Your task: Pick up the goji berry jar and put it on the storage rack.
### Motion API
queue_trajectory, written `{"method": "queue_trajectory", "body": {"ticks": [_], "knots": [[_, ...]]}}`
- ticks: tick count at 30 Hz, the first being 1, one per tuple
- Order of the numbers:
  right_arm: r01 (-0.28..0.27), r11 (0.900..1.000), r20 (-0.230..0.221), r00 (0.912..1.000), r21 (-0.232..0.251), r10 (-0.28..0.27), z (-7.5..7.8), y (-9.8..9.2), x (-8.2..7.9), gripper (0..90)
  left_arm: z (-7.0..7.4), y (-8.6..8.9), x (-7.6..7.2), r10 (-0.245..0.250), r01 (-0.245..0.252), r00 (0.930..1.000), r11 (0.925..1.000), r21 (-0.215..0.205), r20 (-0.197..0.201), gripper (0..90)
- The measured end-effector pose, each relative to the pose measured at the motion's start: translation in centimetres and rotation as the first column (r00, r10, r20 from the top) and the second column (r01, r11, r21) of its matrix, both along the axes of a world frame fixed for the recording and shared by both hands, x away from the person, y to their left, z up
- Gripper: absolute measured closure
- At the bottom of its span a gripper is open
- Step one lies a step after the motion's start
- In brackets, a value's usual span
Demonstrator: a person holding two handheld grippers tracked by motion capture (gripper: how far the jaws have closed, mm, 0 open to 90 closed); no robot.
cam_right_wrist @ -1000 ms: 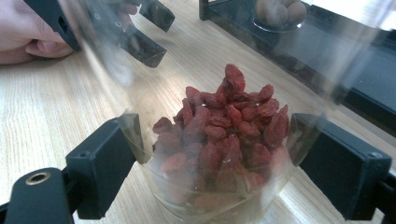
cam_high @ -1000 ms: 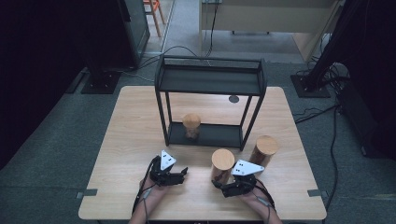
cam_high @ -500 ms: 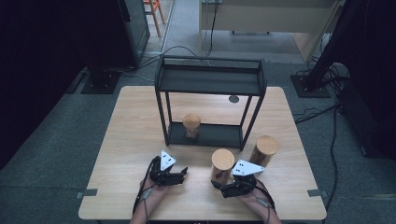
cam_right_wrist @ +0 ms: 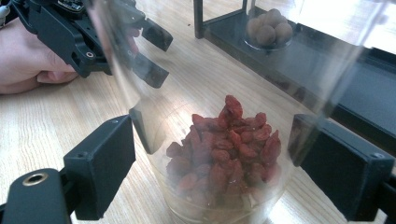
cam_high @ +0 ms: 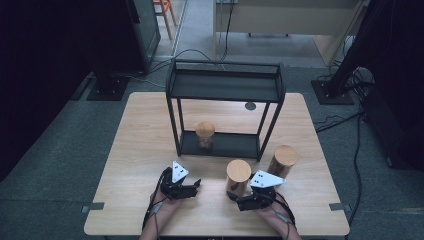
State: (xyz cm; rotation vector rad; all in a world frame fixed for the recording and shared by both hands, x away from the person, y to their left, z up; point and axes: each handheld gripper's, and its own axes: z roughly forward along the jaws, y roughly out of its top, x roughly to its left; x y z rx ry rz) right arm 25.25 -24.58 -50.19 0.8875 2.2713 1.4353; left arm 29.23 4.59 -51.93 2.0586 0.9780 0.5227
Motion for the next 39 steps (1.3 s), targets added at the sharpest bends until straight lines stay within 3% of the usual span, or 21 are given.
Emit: {"method": "queue_trajectory", "body": {"ticks": [18, 29, 39], "knots": [[0.018, 1.0, 0.018, 0.9997, 0.01, -0.018, 0.9, 0.2, 0.0, 12.5, 0.0, -0.2, -0.2, -0.001, 0.0, 0.9997, 0.9998, 0.019, 0.024, 21.4], [0.005, 1.0, 0.024, 0.9997, -0.003, -0.005, 1.5, 0.6, 0.1, 12.6, 0.0, -0.2, -0.2, -0.002, 0.002, 0.9998, 0.9998, 0.021, 0.019, 21.4], [-0.002, 1.0, 0.002, 1.0, 0.02, 0.002, 1.8, 0.6, 0.3, 14.5, 0.0, -0.2, -0.2, -0.004, 0.004, 0.9998, 0.9997, 0.022, 0.02, 21.4]]}}
